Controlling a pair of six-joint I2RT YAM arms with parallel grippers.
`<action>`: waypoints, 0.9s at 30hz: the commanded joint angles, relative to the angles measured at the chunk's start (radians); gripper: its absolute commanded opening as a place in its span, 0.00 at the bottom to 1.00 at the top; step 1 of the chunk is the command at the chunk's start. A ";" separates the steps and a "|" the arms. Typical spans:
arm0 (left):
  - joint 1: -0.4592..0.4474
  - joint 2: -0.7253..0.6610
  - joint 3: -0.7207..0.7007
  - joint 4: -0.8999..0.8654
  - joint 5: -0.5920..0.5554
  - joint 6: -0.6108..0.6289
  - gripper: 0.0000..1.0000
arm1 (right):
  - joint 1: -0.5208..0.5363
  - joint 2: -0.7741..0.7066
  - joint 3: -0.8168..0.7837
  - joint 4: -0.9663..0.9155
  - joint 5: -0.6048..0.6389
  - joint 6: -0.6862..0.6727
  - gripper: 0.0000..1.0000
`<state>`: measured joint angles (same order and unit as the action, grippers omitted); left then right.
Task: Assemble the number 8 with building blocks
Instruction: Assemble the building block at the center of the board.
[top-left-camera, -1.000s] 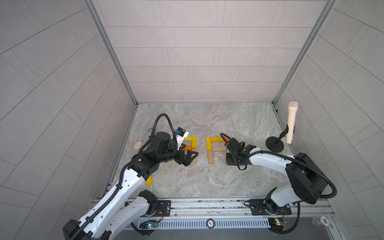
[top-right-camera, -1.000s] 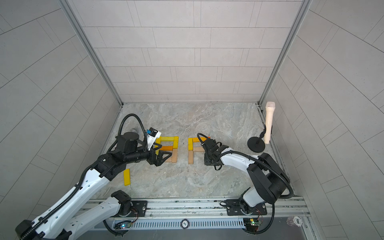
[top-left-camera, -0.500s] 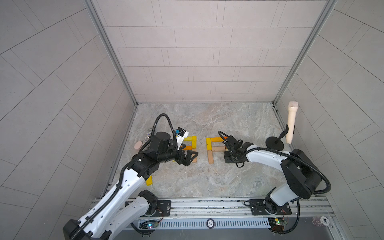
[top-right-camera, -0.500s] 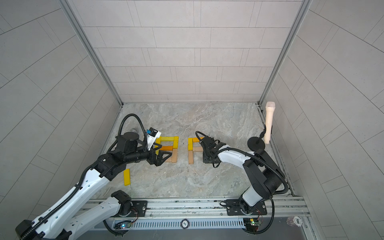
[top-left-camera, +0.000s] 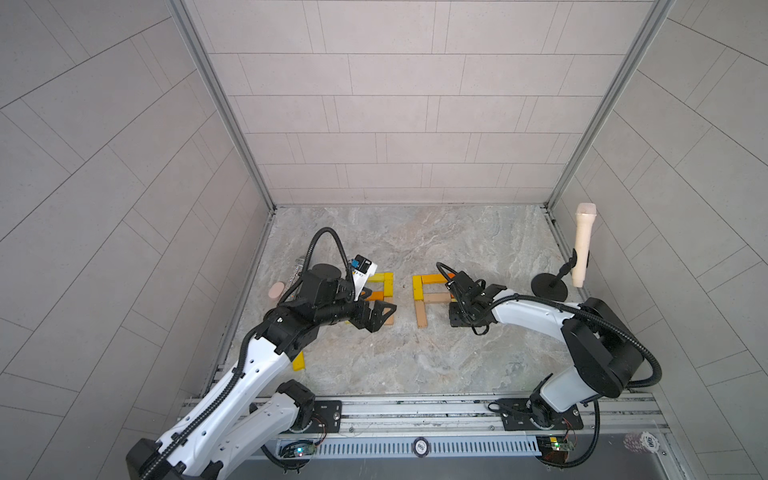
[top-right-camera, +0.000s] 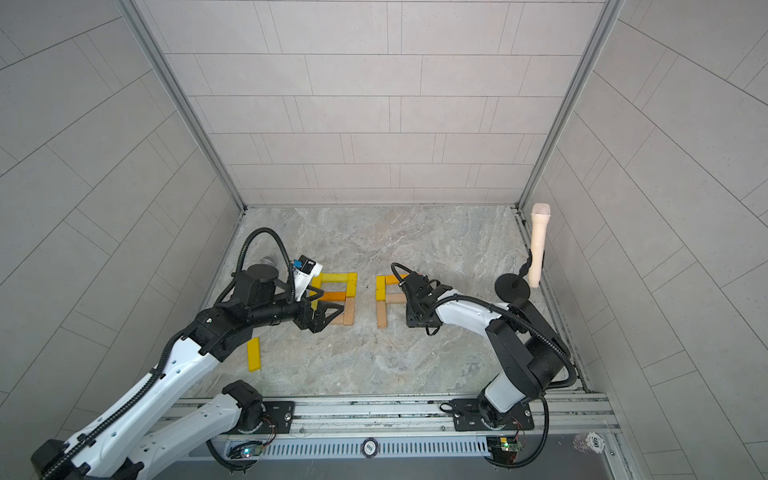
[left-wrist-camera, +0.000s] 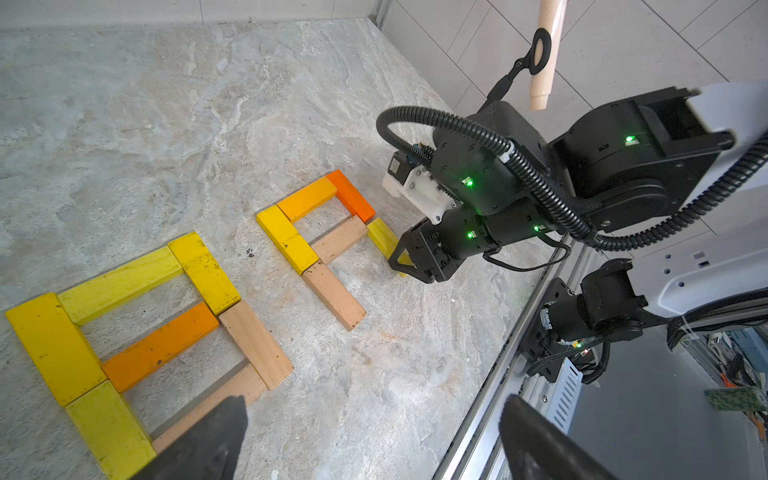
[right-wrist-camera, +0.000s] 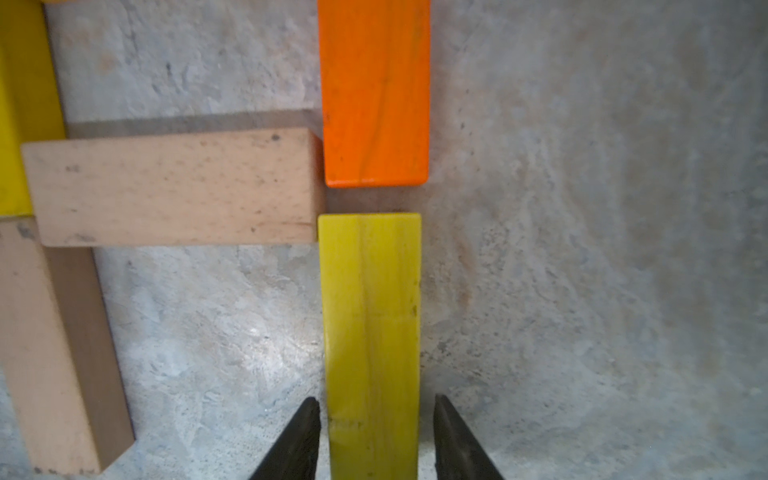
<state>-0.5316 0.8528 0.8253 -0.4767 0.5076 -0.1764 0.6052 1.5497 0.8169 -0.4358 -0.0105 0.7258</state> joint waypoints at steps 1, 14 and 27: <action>-0.005 -0.007 -0.009 0.010 -0.004 0.000 1.00 | -0.004 -0.081 0.005 -0.022 0.004 0.012 0.57; -0.003 -0.016 -0.014 0.025 -0.038 -0.014 1.00 | -0.140 -0.457 -0.044 -0.182 -0.030 -0.136 0.91; 0.021 -0.018 0.000 -0.006 -0.039 -0.038 1.00 | -0.451 -0.642 -0.131 -0.367 0.015 -0.078 0.93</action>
<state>-0.5220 0.8467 0.8234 -0.4774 0.4557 -0.2111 0.1993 0.9337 0.6922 -0.7334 -0.0151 0.6258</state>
